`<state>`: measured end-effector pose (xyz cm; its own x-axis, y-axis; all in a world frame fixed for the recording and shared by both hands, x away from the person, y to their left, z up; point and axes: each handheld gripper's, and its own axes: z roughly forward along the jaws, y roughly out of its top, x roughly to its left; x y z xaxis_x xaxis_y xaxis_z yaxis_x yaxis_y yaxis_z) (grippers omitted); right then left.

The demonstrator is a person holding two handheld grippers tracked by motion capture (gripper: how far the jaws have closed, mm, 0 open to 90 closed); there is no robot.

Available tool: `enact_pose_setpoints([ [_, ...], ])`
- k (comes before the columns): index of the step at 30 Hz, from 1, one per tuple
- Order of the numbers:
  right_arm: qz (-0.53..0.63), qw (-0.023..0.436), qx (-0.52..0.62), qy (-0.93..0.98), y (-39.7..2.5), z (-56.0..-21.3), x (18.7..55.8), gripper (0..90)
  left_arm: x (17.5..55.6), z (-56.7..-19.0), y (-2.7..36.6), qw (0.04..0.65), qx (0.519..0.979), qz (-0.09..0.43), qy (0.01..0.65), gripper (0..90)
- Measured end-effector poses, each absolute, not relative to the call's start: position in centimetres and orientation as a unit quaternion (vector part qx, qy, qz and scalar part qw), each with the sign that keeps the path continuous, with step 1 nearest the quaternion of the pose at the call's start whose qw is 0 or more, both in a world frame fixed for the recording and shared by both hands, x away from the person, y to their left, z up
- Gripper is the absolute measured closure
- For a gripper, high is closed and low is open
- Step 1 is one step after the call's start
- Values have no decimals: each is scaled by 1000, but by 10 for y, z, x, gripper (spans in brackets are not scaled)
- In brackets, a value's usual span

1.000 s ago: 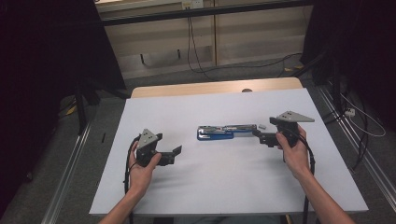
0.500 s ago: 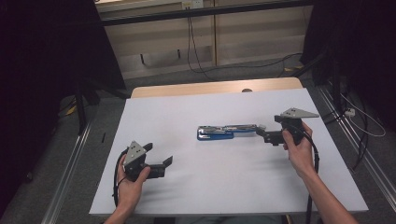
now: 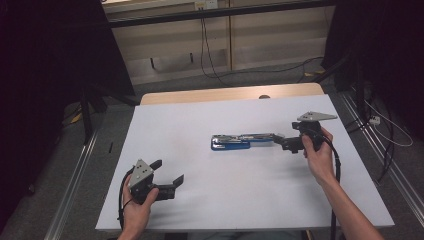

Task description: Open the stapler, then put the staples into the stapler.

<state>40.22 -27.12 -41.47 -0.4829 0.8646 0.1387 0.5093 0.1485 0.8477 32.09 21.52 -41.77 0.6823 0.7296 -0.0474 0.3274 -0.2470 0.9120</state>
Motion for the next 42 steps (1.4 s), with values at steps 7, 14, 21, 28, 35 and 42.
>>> enact_pose_setpoints([
  [7, 449, 175, 472, 739, -270, -417, 410, 54, 324, -420, 210, 503, 777, 183, 330, 61],
  [14, 441, 170, 462, 750, -272, -415, 420, 51, 319, -419, 210, 502, 778, 179, 331, 59],
  [21, 432, 170, 449, 763, -275, -408, 437, 99, 318, -420, 212, 504, 775, 174, 338, 52],
  [28, 425, 150, 446, 774, -278, -409, 452, 136, 315, -421, 208, 498, 781, 173, 335, 51],
  [35, 412, 161, 450, 776, -286, -414, 466, 222, 318, -422, 214, 497, 775, 179, 348, 51],
  [42, 382, 145, 456, 790, -293, -415, 479, 309, 318, -421, 217, 502, 770, 174, 353, 51],
])
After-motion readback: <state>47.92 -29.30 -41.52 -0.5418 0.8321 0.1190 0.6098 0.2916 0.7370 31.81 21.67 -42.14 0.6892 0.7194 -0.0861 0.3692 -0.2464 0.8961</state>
